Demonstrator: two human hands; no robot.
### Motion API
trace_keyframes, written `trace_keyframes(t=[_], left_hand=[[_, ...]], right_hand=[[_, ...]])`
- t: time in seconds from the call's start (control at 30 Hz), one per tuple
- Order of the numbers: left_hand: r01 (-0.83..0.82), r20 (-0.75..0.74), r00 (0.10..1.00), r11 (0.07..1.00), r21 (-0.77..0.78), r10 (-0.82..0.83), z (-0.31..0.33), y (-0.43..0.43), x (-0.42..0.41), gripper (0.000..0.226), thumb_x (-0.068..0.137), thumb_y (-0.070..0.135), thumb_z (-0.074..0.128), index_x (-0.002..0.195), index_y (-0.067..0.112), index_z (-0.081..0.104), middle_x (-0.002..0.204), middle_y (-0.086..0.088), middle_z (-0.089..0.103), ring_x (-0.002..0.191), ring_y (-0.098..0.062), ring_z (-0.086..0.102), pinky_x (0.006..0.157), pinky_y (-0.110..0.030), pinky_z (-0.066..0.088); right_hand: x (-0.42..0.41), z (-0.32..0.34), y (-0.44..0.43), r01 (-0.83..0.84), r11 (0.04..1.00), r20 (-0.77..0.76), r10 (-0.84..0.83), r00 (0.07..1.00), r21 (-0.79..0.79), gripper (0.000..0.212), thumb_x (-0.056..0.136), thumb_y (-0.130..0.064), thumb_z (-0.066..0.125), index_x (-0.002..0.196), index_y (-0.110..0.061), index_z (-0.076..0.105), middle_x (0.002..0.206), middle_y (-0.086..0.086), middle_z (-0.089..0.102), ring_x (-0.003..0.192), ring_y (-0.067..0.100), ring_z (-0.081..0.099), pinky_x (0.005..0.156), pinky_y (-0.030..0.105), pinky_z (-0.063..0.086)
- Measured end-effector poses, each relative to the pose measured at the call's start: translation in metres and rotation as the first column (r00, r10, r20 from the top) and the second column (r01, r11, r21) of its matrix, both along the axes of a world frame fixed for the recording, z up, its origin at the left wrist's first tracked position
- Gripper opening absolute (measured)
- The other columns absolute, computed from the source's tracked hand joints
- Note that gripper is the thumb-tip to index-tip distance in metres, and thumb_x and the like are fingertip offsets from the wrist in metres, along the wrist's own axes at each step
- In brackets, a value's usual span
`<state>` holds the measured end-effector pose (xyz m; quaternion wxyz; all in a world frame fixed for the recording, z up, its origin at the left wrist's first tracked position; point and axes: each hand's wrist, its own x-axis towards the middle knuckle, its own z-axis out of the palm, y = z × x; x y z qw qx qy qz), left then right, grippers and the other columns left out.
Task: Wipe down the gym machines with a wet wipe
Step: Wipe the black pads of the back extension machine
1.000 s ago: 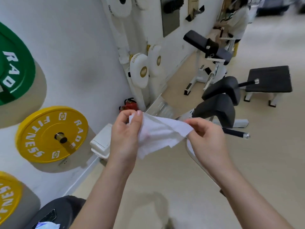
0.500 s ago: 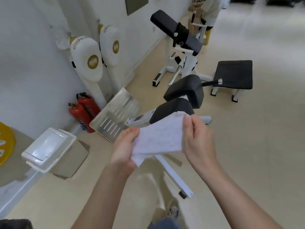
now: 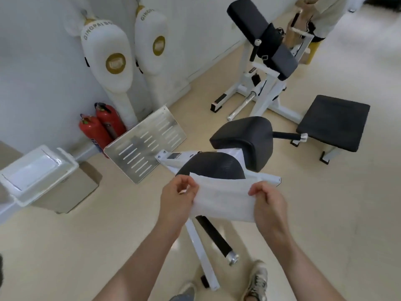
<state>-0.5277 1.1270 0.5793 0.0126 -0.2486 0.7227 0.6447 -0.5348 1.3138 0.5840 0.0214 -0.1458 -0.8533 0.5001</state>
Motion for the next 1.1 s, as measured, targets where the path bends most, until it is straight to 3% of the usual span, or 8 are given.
trace_keyframes(t=[0.3, 0.4, 0.57, 0.63, 0.73, 0.83, 0.97, 1.1], left_hand=[[-0.172, 0.143, 0.963, 0.933, -0.317, 0.227, -0.118, 0.086, -0.061, 0.038, 0.094, 0.011, 0.056, 0.129, 0.025, 0.055, 0.124, 0.003, 0.054, 0.112, -0.019, 0.055, 0.093, -0.016, 0.044], [-0.243, 0.098, 0.944, 0.863, -0.442, 0.316, -0.142, 0.108, -0.072, 0.046, 0.092, 0.012, 0.057, 0.137, 0.017, 0.05, 0.119, 0.003, 0.049, 0.102, -0.004, 0.051, 0.083, 0.003, 0.032], [-0.232, 0.082, 0.937, 0.783, -0.577, 0.339, -0.151, 0.129, -0.073, 0.045, 0.092, 0.021, 0.058, 0.135, 0.026, 0.044, 0.115, 0.009, 0.035, 0.081, 0.01, 0.049, 0.064, -0.002, 0.037], [-0.236, 0.083, 0.936, 0.786, -0.571, 0.341, -0.152, 0.129, -0.067, 0.038, 0.095, 0.027, 0.054, 0.131, 0.032, 0.043, 0.116, 0.01, 0.038, 0.083, 0.009, 0.051, 0.063, -0.004, 0.039], [-0.337, 0.015, 0.917, 0.797, -0.502, 0.398, -0.158, 0.117, -0.053, 0.048, 0.092, 0.013, 0.056, 0.13, 0.041, 0.045, 0.111, 0.016, 0.048, 0.097, 0.011, 0.051, 0.077, 0.002, 0.034], [-0.391, 0.034, 0.871, 0.734, -0.555, 0.49, -0.168, 0.101, -0.038, 0.051, 0.088, 0.004, 0.055, 0.133, 0.027, 0.051, 0.121, 0.008, 0.052, 0.097, -0.006, 0.058, 0.08, -0.005, 0.041], [-0.39, 0.002, 0.883, 0.737, -0.552, 0.469, -0.173, 0.1, -0.049, 0.038, 0.095, 0.016, 0.047, 0.132, 0.023, 0.053, 0.13, 0.012, 0.048, 0.117, -0.007, 0.05, 0.096, -0.03, 0.048], [-0.434, 0.057, 0.865, 0.801, -0.413, 0.498, -0.188, 0.1, -0.085, 0.043, 0.099, 0.025, 0.04, 0.142, 0.024, 0.039, 0.139, 0.014, 0.04, 0.116, 0.005, 0.04, 0.092, -0.001, 0.026]], right_hand=[[-0.158, -0.115, 0.045, -0.518, 0.8, 0.01, 0.54, 0.841, 0.303, 0.024, 0.098, -0.012, 0.045, 0.104, -0.018, 0.067, 0.1, -0.009, 0.058, 0.085, 0.003, 0.052, 0.07, 0.002, 0.035], [-0.192, -0.149, 0.041, -0.642, 0.694, 0.107, 0.647, 0.755, 0.326, 0.027, 0.099, -0.024, 0.045, 0.121, -0.024, 0.06, 0.118, -0.008, 0.055, 0.092, 0.003, 0.051, 0.066, 0.004, 0.035], [-0.192, -0.158, 0.026, -0.527, 0.451, 0.049, 0.725, 0.687, 0.72, 0.049, 0.087, -0.03, 0.059, 0.135, -0.023, 0.051, 0.141, 0.009, 0.043, 0.129, 0.03, 0.041, 0.096, 0.046, 0.043], [-0.17, -0.161, 0.012, -0.616, 0.357, 0.0, 0.865, 0.502, 0.702, 0.046, 0.089, -0.027, 0.053, 0.133, -0.015, 0.054, 0.142, 0.011, 0.049, 0.134, 0.03, 0.043, 0.102, 0.044, 0.042], [-0.153, -0.184, -0.002, -0.729, -0.034, 0.151, 0.984, 0.095, 0.684, 0.048, 0.097, -0.036, 0.034, 0.138, -0.017, 0.052, 0.144, 0.005, 0.051, 0.137, 0.023, 0.041, 0.113, 0.037, 0.028], [-0.181, -0.19, -0.011, -0.654, -0.315, 0.333, 0.937, -0.102, 0.688, 0.054, 0.101, -0.048, 0.024, 0.149, -0.024, 0.033, 0.155, 0.001, 0.034, 0.144, 0.019, 0.028, 0.117, 0.038, 0.016], [-0.227, -0.18, -0.059, -0.765, -0.372, 0.517, 0.854, -0.06, 0.525, 0.056, 0.102, -0.05, 0.015, 0.152, -0.026, 0.022, 0.16, -0.005, 0.02, 0.148, 0.013, 0.015, 0.118, 0.038, 0.013], [-0.248, -0.189, -0.096, -0.833, -0.362, 0.666, 0.745, 0.011, 0.419, 0.056, 0.102, -0.046, 0.019, 0.154, -0.023, 0.015, 0.163, -0.002, 0.007, 0.149, 0.016, 0.003, 0.118, 0.045, 0.014]])
